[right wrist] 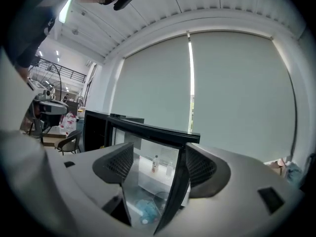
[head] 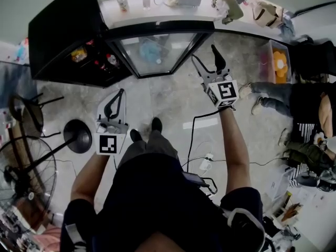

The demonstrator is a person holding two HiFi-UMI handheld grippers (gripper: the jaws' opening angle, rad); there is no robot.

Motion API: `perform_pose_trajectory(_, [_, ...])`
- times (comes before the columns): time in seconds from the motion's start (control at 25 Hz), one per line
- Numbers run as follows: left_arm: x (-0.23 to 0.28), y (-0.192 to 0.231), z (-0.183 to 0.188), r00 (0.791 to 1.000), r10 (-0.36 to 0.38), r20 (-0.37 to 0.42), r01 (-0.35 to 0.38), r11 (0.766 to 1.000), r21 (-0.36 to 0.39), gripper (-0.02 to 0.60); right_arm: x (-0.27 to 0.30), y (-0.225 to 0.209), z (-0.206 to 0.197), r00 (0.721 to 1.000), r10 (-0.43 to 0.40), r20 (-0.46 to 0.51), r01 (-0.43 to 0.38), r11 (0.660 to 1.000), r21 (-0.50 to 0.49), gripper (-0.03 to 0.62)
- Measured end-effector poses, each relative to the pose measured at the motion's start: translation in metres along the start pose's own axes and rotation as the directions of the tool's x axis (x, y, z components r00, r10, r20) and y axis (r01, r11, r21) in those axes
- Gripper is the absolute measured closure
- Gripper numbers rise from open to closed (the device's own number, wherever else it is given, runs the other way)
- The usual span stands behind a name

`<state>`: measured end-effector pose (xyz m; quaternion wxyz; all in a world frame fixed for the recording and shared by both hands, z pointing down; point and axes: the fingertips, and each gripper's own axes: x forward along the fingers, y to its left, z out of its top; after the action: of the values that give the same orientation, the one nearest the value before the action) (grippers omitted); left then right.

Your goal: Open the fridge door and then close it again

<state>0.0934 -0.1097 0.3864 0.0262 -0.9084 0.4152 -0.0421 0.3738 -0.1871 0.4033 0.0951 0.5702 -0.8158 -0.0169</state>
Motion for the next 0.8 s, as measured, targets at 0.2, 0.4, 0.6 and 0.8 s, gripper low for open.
perform_pose_trajectory(0.2, [0.016, -0.006, 0.002, 1.0, -0.009, 0.003, 0.009, 1.0, 0.015, 0.56, 0.016, -0.036, -0.016, 1.0, 0.025, -0.012, -0.025, 1.0, 0.004, 0.252])
perform_pose_trajectory(0.4, [0.023, -0.009, -0.004, 0.999, -0.013, -0.033, 0.013, 1.0, 0.016, 0.56, 0.029, -0.057, -0.026, 0.996, 0.084, -0.007, -0.084, 0.996, 0.016, 0.252])
perform_pose_trajectory(0.6, [0.028, -0.012, -0.007, 1.0, -0.007, -0.027, 0.008, 1.0, 0.012, 0.56, 0.044, -0.072, -0.036, 0.988, 0.152, -0.025, -0.152, 0.988, 0.003, 0.252])
perform_pose_trajectory(0.8, [0.032, -0.019, -0.011, 0.999, -0.01, -0.043, 0.011, 1.0, 0.022, 0.56, 0.054, -0.083, -0.046, 0.977, 0.211, -0.031, -0.211, 0.977, 0.025, 0.252])
